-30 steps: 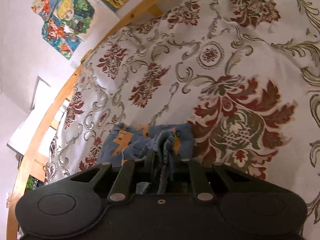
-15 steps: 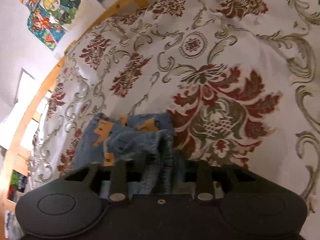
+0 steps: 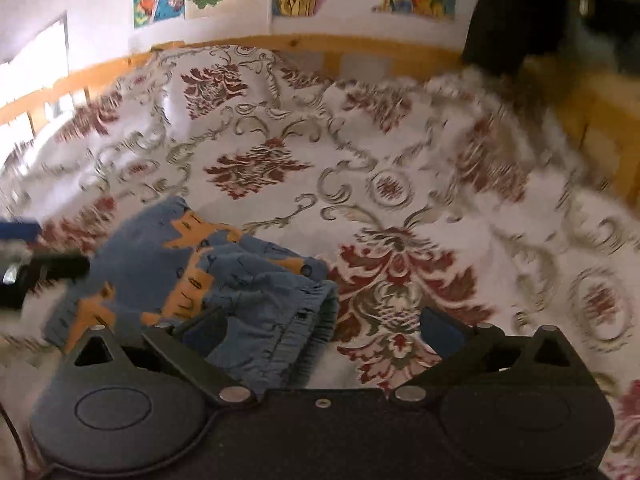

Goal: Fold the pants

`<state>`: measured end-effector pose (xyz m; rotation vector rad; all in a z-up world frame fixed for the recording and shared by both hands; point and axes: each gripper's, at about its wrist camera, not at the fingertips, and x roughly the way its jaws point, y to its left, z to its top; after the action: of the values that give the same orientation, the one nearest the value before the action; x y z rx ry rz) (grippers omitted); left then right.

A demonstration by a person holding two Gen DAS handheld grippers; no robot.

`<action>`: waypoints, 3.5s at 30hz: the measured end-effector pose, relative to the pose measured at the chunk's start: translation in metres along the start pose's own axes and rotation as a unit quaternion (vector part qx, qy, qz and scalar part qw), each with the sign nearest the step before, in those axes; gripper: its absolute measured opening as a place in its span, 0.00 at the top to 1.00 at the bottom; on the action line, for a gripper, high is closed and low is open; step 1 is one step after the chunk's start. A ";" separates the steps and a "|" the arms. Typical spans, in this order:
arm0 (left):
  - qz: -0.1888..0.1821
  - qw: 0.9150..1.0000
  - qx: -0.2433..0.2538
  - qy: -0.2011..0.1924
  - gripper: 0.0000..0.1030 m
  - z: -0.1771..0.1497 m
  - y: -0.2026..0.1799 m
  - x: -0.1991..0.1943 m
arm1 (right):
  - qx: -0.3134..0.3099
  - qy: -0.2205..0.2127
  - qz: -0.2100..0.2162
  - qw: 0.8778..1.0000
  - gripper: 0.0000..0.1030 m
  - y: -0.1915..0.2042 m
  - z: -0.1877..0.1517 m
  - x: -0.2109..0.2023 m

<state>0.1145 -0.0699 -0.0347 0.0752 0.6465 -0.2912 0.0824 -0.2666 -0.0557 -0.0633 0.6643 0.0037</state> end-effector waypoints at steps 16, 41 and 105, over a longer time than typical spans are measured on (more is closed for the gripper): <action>0.087 0.986 -0.025 0.139 0.00 -0.036 0.031 0.034 | -0.137 0.083 -0.075 0.984 0.01 0.039 -0.035 0.011; -0.252 0.964 -0.001 0.091 0.14 0.019 0.048 0.120 | 0.010 0.051 0.212 0.976 0.61 -0.018 0.005 0.056; -0.082 0.990 0.001 0.113 0.00 0.013 0.050 0.029 | 0.191 0.054 0.151 0.968 0.01 -0.029 -0.018 0.000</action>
<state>0.1584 -0.0314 -0.0426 0.0575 0.8790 -0.4461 0.0719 -0.2962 -0.0681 0.4129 0.7679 0.1662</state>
